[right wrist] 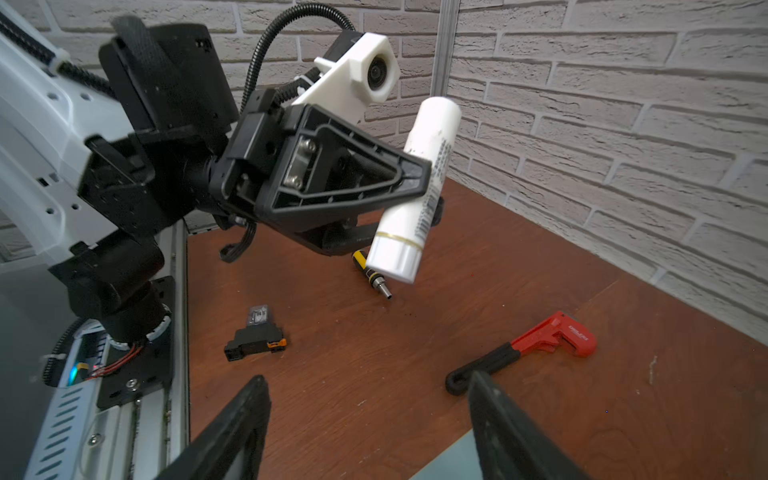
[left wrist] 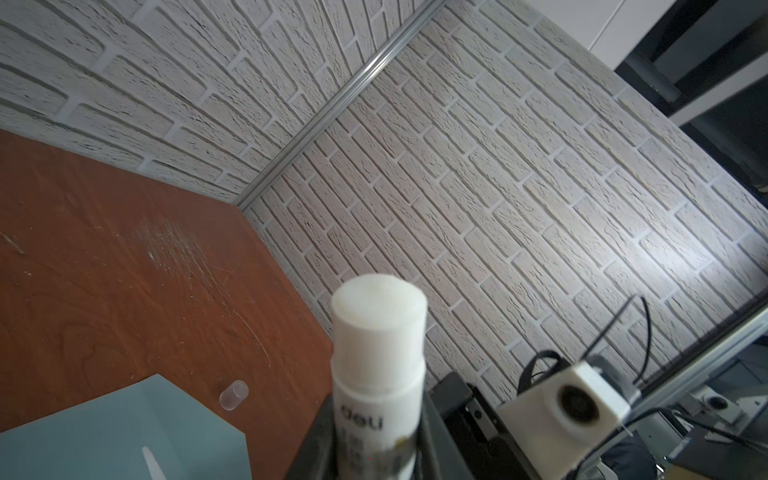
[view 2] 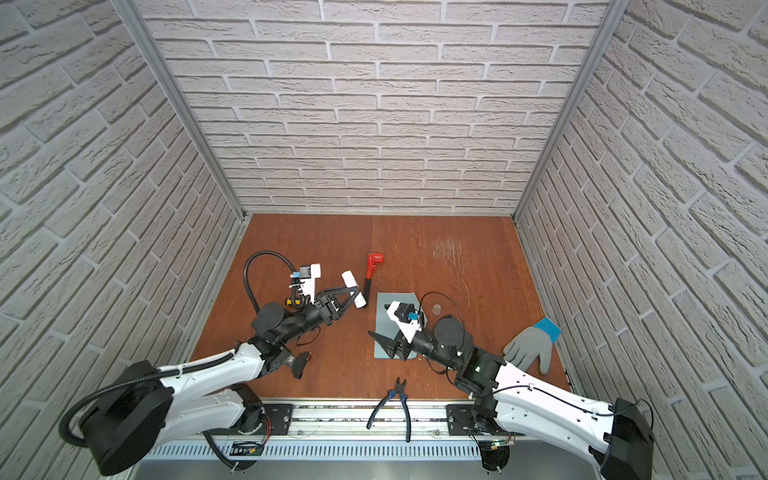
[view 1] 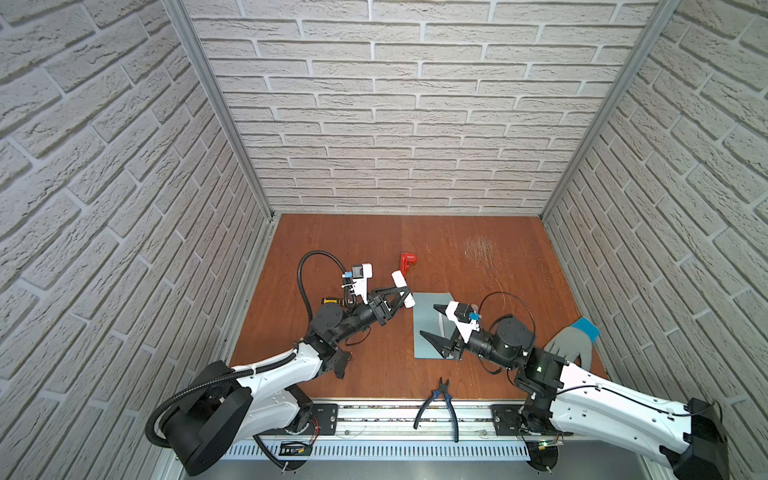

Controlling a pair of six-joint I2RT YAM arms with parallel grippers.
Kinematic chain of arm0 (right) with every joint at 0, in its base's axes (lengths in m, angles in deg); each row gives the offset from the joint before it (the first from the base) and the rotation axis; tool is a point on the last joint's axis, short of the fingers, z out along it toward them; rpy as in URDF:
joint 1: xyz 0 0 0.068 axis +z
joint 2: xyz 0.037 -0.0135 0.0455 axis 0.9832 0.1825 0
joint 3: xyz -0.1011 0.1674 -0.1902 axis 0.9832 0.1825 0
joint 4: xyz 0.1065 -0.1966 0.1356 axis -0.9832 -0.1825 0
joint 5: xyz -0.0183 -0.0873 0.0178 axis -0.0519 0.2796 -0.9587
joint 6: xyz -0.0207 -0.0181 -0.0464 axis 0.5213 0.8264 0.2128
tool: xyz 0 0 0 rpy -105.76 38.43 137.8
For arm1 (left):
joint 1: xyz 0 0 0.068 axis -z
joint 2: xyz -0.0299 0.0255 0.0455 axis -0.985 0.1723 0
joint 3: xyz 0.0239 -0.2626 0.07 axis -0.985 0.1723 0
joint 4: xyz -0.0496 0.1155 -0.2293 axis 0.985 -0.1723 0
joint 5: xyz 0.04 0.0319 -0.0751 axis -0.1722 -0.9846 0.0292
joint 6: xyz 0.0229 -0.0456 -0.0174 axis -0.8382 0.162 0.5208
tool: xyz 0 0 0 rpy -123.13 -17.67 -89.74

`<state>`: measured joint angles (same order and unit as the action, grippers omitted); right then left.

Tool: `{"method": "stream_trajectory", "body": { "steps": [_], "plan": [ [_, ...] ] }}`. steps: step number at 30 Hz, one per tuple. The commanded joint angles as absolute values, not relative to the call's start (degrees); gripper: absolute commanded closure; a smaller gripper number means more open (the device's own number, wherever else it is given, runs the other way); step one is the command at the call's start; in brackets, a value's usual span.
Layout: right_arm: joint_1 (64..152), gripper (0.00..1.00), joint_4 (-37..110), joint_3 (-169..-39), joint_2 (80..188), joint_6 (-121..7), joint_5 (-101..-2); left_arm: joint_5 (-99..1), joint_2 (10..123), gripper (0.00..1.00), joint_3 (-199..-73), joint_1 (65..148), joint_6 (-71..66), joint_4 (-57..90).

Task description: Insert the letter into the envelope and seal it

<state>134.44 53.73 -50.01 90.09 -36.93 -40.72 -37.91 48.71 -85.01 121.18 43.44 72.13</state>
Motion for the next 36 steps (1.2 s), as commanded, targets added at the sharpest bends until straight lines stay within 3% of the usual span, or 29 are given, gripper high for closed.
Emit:
{"method": "stream_trajectory", "body": {
  "steps": [1,11,24,30,36],
  "plan": [
    [137.45,0.25,64.96,-49.29,91.94,-29.85,-29.1,-40.9,46.26,1.0,-88.81,121.12,44.34,64.07],
    [140.5,0.29,90.15,-48.81,107.89,-23.44,-21.0,-43.22,48.38,1.0,-89.75,122.15,50.03,66.37],
    [140.57,0.4,107.31,-49.93,119.8,-21.9,-17.77,-42.8,51.75,1.0,-91.15,124.46,51.48,69.43],
    [140.58,0.5,110.83,-50.53,122.64,-21.46,-14.48,-42.54,53.41,1.0,-90.26,124.81,52.78,72.86],
    [140.5,0.53,113.15,-51.84,125.73,-20.08,-11.06,-41.09,54.82,1.0,-90.81,125.65,53.29,74.7]
  ]
}}
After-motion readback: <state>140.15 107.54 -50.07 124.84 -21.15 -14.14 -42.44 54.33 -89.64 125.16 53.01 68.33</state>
